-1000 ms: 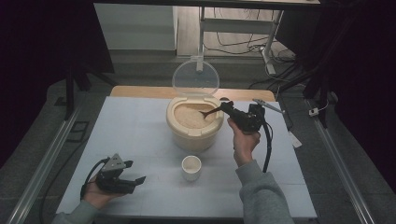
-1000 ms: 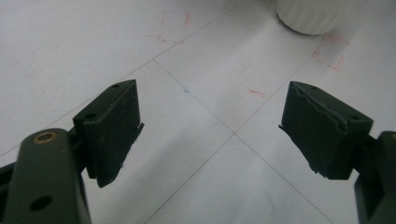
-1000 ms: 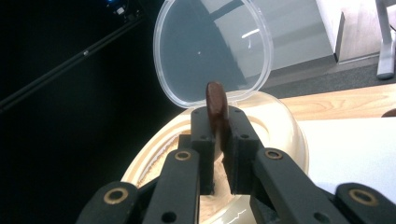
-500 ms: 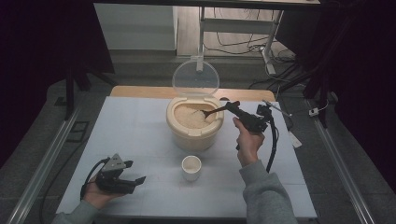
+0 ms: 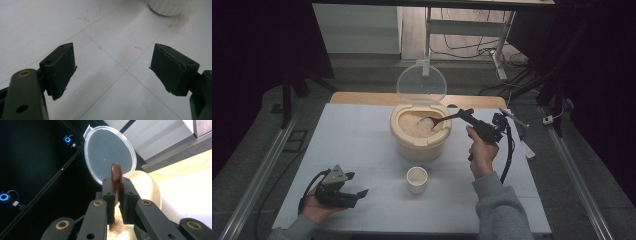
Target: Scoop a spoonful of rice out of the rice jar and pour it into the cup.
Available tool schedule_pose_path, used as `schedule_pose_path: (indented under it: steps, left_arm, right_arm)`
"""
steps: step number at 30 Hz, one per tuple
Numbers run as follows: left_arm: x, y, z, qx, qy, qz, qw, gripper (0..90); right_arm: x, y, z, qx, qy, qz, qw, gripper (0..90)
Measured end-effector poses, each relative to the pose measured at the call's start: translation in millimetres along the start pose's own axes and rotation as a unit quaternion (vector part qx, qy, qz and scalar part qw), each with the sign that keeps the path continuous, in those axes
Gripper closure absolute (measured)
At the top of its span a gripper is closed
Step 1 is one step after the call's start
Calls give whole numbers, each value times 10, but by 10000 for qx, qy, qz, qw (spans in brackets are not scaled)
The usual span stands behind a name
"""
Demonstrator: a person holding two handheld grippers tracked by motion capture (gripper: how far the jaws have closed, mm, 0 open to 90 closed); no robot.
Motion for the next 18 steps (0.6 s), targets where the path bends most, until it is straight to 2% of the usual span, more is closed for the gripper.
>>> schedule_pose_path:
  steps: [10, 18]
  left_arm:
    - [1, -4, -2, -10, -15, 15, 10000, 196]
    - [2, -7, -5, -13, -23, 24, 10000, 196]
  right_arm:
    - [-6, 23, -30, -145, -367, -41, 9992, 829]
    - [-9, 42, -72, -202, -550, -53, 9983, 829]
Point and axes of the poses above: each handheld gripper's, and its own axes: y roughly backward along the jaws, x roughly out of its underside, z roughly to its left, the point moved 1 cm from there along -y, roughly forward along the jaws, and after that the axes turned 2 degrees about x, right-handed, at the moved point
